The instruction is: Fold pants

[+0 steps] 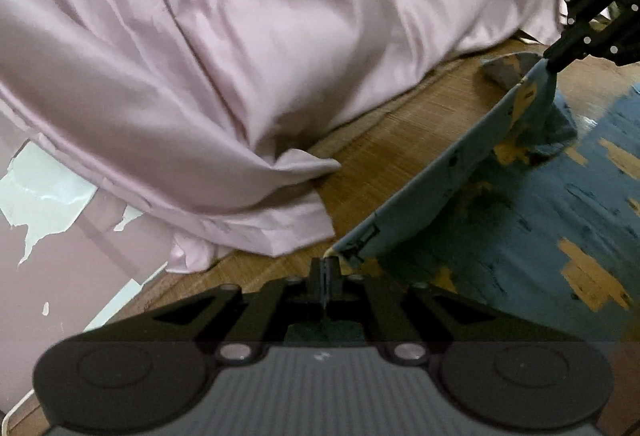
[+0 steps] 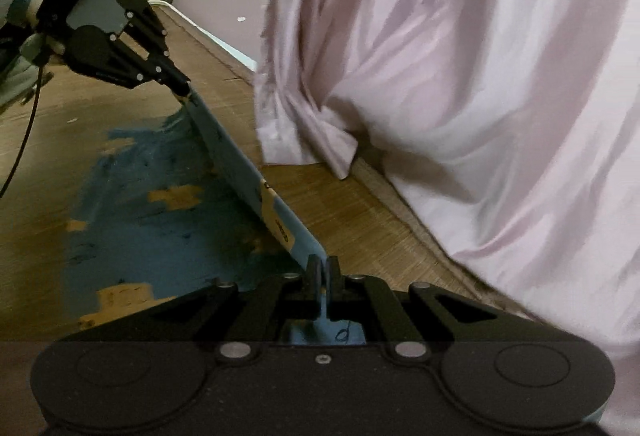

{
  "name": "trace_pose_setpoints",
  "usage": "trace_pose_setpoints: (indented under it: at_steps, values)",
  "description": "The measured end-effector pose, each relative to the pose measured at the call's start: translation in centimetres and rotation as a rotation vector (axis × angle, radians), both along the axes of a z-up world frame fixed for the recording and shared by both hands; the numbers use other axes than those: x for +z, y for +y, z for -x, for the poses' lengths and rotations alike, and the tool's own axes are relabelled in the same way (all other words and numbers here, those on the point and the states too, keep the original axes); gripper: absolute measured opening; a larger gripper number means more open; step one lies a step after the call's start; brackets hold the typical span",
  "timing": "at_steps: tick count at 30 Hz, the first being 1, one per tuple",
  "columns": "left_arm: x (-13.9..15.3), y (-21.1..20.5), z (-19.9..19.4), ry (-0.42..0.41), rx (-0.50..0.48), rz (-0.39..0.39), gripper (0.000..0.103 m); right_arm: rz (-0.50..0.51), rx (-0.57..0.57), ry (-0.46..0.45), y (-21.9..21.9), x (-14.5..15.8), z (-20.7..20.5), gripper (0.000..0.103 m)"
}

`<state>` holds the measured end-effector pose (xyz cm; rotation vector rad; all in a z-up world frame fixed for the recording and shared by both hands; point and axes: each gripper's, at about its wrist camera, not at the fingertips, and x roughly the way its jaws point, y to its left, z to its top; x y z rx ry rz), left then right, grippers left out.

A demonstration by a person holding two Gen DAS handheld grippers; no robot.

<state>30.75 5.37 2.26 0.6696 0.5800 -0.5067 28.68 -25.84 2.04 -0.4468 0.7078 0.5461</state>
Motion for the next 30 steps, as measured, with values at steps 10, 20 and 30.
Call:
trace_pose_setpoints:
  at_steps: [10, 20, 30]
  values:
    - [-3.7, -0.1, 6.0, -0.011, 0.01, -0.09, 0.0, 0.115, 0.023, -0.056, 5.4, -3.6, 9.4, 0.0]
    - [-8.1, 0.9, 8.6, 0.043, -0.063, -0.2, 0.0, 0.165, 0.031, -0.014, 8.8, -8.7, 13.3, 0.0]
    - [-8.5, 1.4, 8.7, 0.04, -0.08, -0.2, 0.0, 0.195, 0.033, -0.034, 9.5, -9.3, 12.8, 0.013]
